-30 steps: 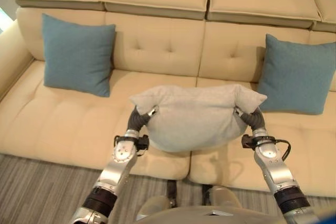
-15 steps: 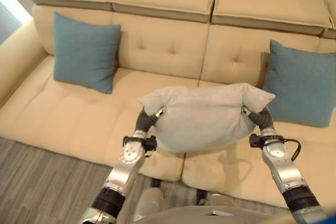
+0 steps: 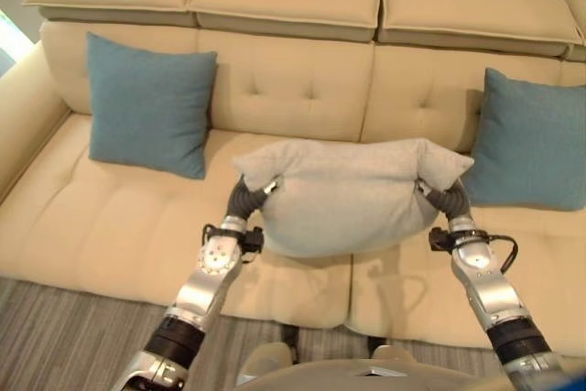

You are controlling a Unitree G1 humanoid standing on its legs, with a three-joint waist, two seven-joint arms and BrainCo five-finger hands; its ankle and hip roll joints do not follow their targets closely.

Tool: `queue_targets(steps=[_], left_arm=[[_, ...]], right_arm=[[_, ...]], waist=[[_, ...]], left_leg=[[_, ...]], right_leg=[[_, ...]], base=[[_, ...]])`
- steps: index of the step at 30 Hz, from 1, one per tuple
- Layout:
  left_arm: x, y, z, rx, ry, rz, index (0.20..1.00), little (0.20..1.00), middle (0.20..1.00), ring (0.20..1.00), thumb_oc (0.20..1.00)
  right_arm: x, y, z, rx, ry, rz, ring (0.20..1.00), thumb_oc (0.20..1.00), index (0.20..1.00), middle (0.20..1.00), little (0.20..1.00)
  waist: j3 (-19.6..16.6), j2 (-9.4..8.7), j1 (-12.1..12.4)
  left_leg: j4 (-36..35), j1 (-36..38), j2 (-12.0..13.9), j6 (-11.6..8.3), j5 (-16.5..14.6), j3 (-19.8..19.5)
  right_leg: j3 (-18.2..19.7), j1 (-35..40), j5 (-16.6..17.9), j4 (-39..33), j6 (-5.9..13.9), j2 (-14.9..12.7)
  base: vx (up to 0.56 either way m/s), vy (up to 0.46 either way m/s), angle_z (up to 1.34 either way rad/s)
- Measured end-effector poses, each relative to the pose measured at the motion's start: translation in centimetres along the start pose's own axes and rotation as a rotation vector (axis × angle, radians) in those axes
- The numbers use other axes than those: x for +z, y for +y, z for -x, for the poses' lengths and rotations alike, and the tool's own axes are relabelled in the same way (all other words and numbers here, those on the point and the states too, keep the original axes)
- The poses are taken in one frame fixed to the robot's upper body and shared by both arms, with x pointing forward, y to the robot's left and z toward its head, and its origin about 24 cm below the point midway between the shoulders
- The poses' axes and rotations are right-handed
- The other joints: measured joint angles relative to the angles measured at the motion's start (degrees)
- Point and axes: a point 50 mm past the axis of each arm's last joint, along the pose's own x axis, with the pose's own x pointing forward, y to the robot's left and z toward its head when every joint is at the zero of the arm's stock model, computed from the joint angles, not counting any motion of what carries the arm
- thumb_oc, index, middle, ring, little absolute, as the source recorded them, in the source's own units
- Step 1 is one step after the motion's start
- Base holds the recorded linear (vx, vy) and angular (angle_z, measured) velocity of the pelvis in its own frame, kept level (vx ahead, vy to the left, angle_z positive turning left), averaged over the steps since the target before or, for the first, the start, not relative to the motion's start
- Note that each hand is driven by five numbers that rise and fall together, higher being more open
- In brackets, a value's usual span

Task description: Pick up all the scattered cushions and arrange them neatly on the sofa.

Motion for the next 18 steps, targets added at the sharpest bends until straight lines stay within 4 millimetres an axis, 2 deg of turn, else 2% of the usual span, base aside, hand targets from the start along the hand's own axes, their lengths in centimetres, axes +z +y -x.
queue_targets(steps=[2, 3, 8, 14, 16, 18], left_arm=[[0.8, 0.0, -0.7, 0.009, -0.032, -0.005, 0.200, 0.200, 0.200, 0.200, 0.200], [2.2, -0.1, -1.8, 0.026, -0.087, -0.015, 0.200, 0.200, 0.200, 0.200, 0.200], [5.0, -0.1, -3.8, 0.062, -0.183, -0.026, 0.200, 0.200, 0.200, 0.200, 0.200], [9.3, 0.6, -9.1, 0.140, -0.266, -0.142, 0.200, 0.200, 0.200, 0.200, 0.200], [10.5, 0.8, -10.2, 0.170, -0.280, -0.154, 0.200, 0.200, 0.200, 0.200, 0.200], [12.4, 1.2, -11.0, 0.203, -0.323, -0.161, 0.200, 0.200, 0.200, 0.200, 0.200]], right_arm=[[0.9, -0.1, -0.8, -0.012, -0.032, 0.006, 0.200, 0.200, 0.200, 0.200, 0.200], [2.5, -0.1, -1.9, -0.033, -0.084, 0.004, 0.200, 0.200, 0.200, 0.200, 0.200], [5.1, 0.0, -3.9, -0.079, -0.165, -0.005, 0.200, 0.200, 0.200, 0.200, 0.200], [9.8, 0.2, -8.2, -0.117, -0.246, 0.074, 0.200, 0.200, 0.200, 0.200, 0.200], [11.1, 0.1, -9.0, -0.134, -0.272, 0.082, 0.200, 0.200, 0.200, 0.200, 0.200], [13.3, 0.2, -9.9, -0.160, -0.322, 0.077, 0.200, 0.200, 0.200, 0.200, 0.200]], waist=[[0.0, -0.06, -0.2], [-0.1, -0.01, -0.4], [-0.1, -0.04, -1.1], [0.2, 0.03, -1.4], [1.2, 0.23, -1.5], [3.0, 0.74, -1.9]], left_leg=[[0.0, -0.2, 0.1, 0.02, -0.1, 0.0], [0.0, -1.7, 0.1, 0.00, 0.1, 0.1], [0.0, -3.5, 0.1, 0.19, 0.7, 0.2], [2.4, -13.0, 1.0, 0.27, 1.3, 1.1], [3.0, -14.3, 1.0, 0.28, 1.3, 1.4], [3.4, -16.2, 1.0, 0.29, 1.4, 1.5]], right_leg=[[0.1, -0.3, 0.0, 0.0, 0.01, 0.1], [0.3, -1.8, 0.2, 0.0, 0.12, 0.2], [0.3, -3.7, 0.6, 0.0, 0.13, 0.2], [1.1, -12.5, 2.4, 0.0, -0.26, 0.9], [1.2, -13.8, 2.8, 0.0, -0.34, 0.9], [1.5, -15.6, 3.3, 0.0, -0.39, 0.9]], base=[[0.01, 0.015, -0.03], [0.00, 0.015, -0.05], [-0.05, -0.003, -0.01], [-0.10, 0.007, -0.06], [-0.05, 0.028, -0.07], [-0.03, 0.026, -0.10]])
